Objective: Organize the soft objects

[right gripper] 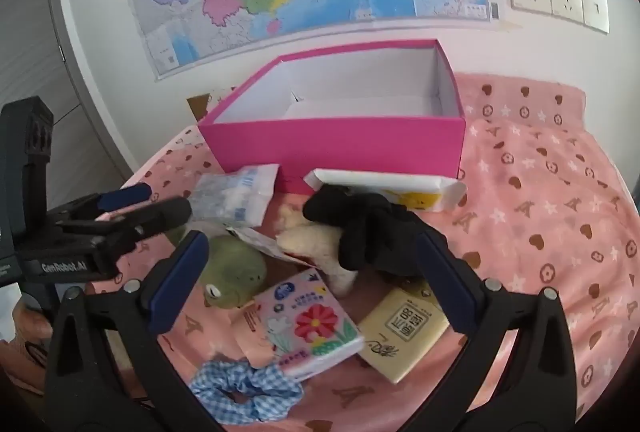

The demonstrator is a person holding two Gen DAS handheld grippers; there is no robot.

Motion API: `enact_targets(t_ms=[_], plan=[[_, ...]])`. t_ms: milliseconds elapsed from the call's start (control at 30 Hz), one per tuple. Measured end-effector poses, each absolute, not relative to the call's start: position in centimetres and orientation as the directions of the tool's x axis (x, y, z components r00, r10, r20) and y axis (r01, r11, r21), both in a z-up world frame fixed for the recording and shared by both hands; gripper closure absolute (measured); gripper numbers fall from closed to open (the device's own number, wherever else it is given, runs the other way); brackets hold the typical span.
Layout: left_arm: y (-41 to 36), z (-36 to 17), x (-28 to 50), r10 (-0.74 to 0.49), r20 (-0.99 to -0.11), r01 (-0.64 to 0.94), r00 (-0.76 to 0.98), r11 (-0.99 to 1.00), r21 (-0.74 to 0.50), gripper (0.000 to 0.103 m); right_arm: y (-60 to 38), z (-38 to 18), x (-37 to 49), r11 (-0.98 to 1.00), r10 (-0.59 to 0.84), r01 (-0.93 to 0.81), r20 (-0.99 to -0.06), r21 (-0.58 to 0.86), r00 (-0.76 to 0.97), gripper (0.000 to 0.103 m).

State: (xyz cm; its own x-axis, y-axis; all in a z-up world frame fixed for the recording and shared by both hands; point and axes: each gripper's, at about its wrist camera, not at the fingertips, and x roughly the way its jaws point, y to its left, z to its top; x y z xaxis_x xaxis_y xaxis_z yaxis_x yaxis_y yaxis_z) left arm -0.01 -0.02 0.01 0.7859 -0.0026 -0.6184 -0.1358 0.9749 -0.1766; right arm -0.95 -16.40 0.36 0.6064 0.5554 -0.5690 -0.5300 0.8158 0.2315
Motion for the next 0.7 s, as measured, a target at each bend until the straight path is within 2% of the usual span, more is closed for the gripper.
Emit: enact_targets(t_ms=[200, 300, 700], plan=[[-0.5, -0.1, -0.2, 0.013, -0.625, -0.137, 0.781, 0.979, -0.152, 0.0, -15.9, 0.6, 0.1, 0.82, 0.543, -0.522, -0.606, 0.235, 0.581, 0.0], [-0.4, -0.2, -0.5, 0.019, -0.624, -0.14, 0.781, 0.979, -0.147, 0.0, -15.6, 1.7, -0.2, 0.818, 0.547, -0.528, -0.595, 0.23, 0.589, 0.0], [-0.2, -0.2, -0.6, 0.02, -0.632, -0.145, 0.774, 0.978, -0.147, 0.0, -15.1, 0.3, -1.3, 0.813, 0.555, -0.538, -0.58, 0.224, 0.597, 0.0]])
